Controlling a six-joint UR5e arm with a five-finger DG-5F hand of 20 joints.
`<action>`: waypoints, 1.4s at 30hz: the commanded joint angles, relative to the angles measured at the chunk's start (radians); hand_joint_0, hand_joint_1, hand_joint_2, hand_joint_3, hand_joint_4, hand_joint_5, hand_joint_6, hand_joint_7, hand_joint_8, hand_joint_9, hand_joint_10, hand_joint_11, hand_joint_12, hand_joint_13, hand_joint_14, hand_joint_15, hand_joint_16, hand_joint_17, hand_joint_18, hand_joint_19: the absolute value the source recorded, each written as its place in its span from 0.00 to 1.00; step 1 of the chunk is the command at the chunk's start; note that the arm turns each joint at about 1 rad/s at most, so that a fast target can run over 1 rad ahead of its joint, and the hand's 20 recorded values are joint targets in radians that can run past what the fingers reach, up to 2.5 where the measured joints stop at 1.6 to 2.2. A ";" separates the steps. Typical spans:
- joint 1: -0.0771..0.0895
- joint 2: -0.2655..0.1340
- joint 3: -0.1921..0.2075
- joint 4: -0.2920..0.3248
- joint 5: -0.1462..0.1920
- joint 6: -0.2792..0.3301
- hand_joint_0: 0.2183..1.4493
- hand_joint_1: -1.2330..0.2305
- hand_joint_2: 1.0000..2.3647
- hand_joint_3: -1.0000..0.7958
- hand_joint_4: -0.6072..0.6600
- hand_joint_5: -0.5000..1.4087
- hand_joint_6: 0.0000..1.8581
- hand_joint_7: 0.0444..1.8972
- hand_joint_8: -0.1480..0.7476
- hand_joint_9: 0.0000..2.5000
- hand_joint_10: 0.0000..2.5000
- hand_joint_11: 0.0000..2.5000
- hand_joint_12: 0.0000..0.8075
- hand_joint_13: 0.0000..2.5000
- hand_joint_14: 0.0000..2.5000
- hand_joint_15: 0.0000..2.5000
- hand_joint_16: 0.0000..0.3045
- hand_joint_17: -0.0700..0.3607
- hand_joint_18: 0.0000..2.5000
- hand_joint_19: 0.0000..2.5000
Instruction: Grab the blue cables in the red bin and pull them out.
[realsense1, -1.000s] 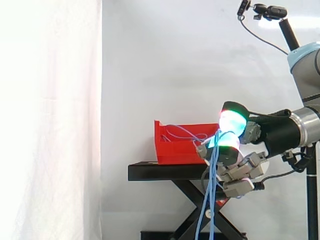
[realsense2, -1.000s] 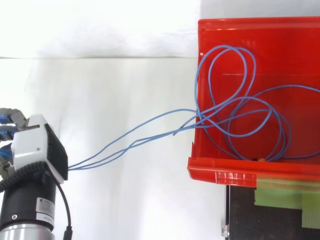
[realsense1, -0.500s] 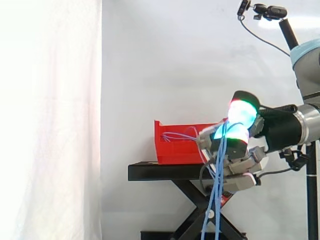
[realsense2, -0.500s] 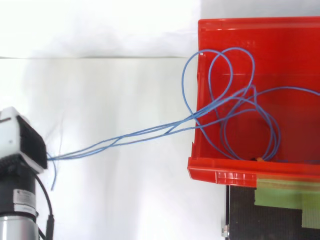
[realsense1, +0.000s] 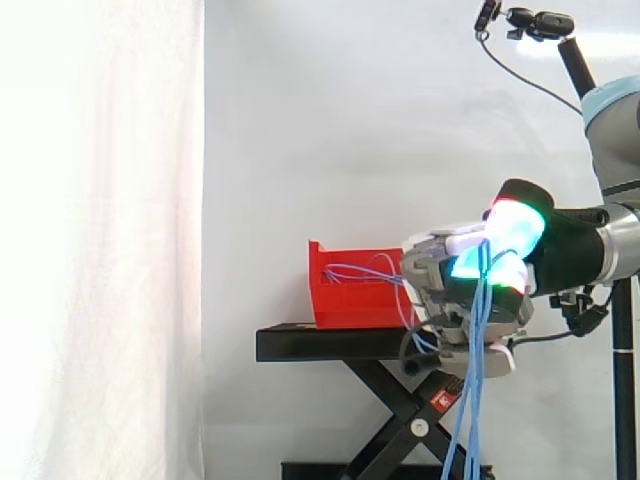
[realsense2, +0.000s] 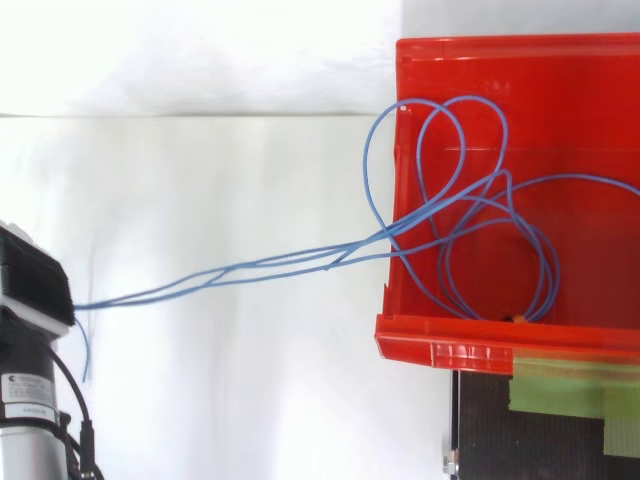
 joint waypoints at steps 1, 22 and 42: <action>0.000 0.000 0.000 -0.055 0.002 0.073 0.48 0.21 0.00 0.00 0.52 0.51 0.46 0.22 0.41 0.37 0.13 0.62 0.38 0.44 0.45 0.53 0.15 0.40 0.35 0.43; 0.000 0.000 0.000 -0.080 0.002 0.104 0.41 0.26 0.00 0.00 0.61 0.49 0.46 0.19 0.47 0.35 0.18 0.58 0.41 0.43 0.47 0.51 0.17 0.43 0.36 0.42; 0.000 -0.001 0.000 -0.081 0.002 0.104 0.58 0.18 0.00 0.00 0.58 0.49 0.50 0.21 0.42 0.36 0.15 0.62 0.37 0.45 0.41 0.54 0.15 0.40 0.35 0.42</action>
